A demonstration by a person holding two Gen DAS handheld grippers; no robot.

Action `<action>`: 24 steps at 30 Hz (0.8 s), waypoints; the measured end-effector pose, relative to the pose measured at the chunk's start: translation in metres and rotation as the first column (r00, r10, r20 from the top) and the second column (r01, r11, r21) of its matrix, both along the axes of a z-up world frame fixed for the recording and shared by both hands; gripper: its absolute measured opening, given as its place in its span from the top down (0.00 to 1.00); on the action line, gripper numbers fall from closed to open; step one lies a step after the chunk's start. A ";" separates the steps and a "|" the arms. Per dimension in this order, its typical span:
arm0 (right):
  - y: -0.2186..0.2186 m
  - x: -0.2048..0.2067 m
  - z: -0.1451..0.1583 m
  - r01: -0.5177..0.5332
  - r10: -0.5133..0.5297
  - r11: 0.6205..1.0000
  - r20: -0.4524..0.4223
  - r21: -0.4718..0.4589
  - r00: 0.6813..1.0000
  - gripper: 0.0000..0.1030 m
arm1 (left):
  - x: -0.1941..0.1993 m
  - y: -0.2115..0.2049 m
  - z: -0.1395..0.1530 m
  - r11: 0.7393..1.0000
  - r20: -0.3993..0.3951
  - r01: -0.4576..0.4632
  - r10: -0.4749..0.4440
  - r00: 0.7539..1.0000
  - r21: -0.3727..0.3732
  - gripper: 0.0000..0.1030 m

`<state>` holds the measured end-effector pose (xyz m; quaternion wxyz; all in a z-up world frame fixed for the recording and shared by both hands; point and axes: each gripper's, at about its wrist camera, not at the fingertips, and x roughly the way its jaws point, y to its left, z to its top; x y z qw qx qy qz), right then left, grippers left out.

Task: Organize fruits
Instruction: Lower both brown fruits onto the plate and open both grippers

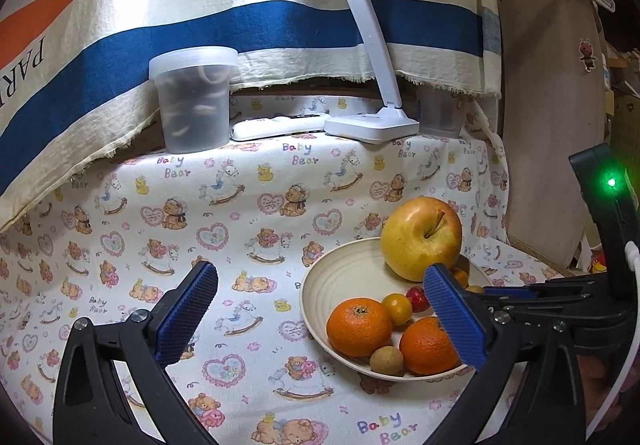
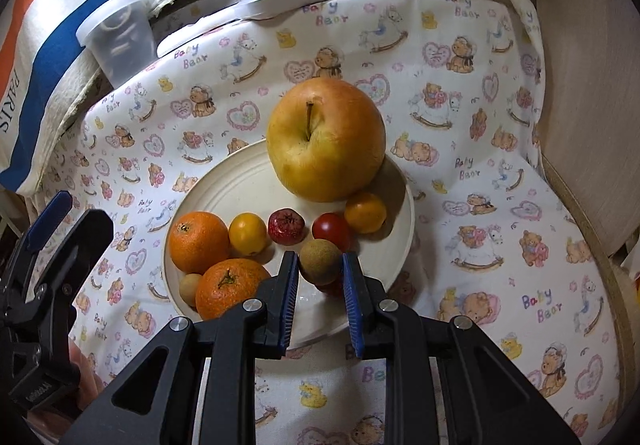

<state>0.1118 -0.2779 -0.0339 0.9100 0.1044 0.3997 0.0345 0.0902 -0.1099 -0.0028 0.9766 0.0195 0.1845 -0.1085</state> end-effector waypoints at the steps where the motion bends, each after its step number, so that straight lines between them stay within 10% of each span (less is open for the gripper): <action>1: -0.001 0.000 0.001 0.005 -0.005 1.000 0.003 0.000 1.000 0.77 | 0.000 0.000 0.000 1.000 0.001 0.001 -0.001 1.000 0.001 0.01; 24: -0.003 -0.035 0.047 0.052 -0.042 0.998 0.267 -0.028 0.963 0.68 | -0.028 0.048 0.029 0.996 0.049 -0.082 0.084 0.995 -0.029 0.01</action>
